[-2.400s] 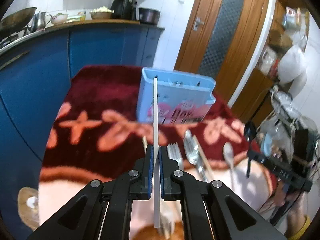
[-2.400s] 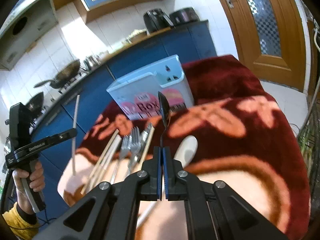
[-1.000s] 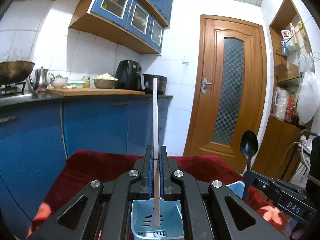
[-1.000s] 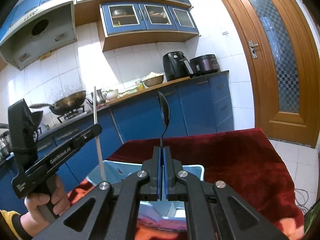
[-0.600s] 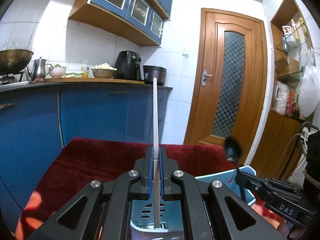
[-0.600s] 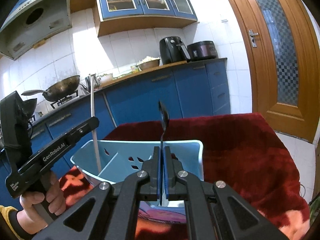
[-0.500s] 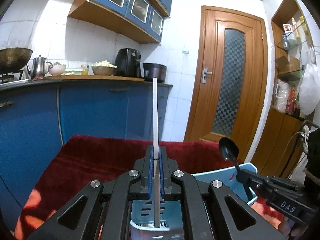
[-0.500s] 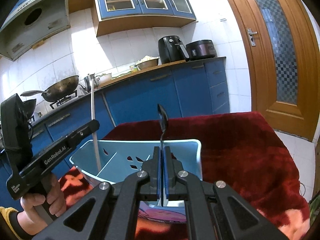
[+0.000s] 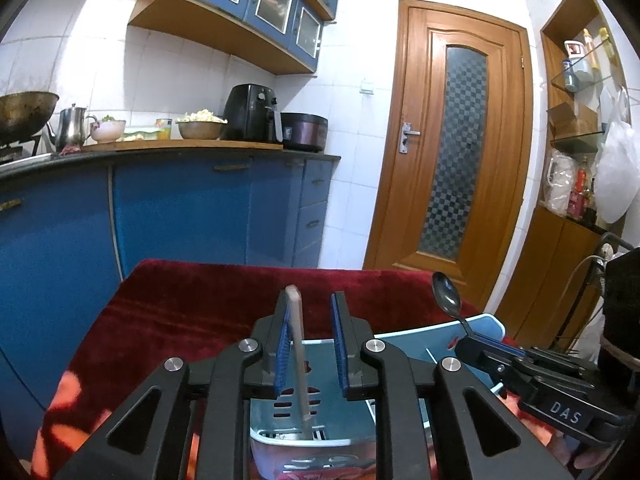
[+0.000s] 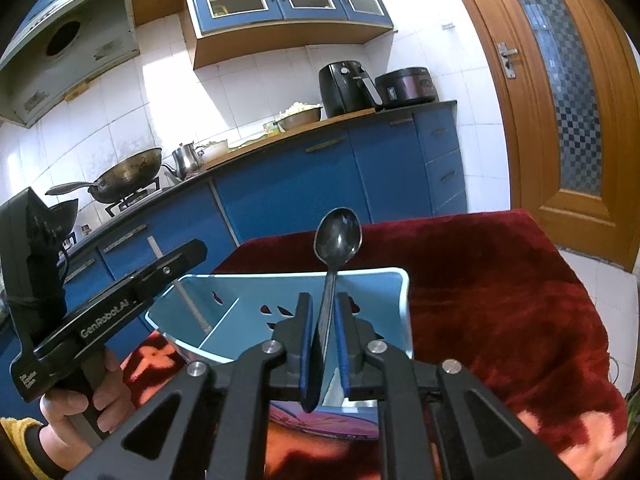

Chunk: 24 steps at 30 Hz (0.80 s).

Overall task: Organize utensils
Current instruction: 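Lower the white stick into the holder and open the left tool while the right tool releases the black spoon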

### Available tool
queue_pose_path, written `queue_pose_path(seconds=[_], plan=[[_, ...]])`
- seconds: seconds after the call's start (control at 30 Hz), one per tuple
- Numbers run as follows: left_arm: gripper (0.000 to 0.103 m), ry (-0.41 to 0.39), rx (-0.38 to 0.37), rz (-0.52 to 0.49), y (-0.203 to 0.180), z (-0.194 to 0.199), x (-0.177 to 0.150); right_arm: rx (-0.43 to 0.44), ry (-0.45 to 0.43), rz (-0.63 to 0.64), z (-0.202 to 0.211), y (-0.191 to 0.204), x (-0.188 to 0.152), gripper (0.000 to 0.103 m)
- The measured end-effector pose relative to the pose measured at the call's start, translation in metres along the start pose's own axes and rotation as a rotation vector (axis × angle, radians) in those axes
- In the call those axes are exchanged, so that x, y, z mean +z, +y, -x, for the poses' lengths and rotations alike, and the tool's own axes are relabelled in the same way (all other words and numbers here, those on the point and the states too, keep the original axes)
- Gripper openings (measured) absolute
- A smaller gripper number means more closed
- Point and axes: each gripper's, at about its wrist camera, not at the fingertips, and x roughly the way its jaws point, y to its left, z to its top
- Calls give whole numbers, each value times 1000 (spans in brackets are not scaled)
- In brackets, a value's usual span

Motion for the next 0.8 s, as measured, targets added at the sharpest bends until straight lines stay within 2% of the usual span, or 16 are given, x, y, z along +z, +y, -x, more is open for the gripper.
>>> queue_pose_path(seconds=[0.1, 0.2, 0.3, 0.43, 0.67, 0.8], plan=[[19, 3, -1, -1, -1, 4, 0, 18, 10, -25, -1, -3, 1, 12], [19, 11, -8, 3, -1, 9, 2, 24, 22, -48, 0, -6, 1, 4], [19, 11, -16, 9, -1, 16, 4, 21, 22, -52, 5, -5, 0, 4], [19, 5, -18, 14, 1, 27, 6, -12, 22, -8, 18, 1, 1, 4], [19, 18, -35, 47, 8, 42, 9, -68, 88, 116, 34, 19, -5, 4], [19, 15, -34, 61, 9, 51, 10, -99, 116, 120, 36, 21, -6, 4]])
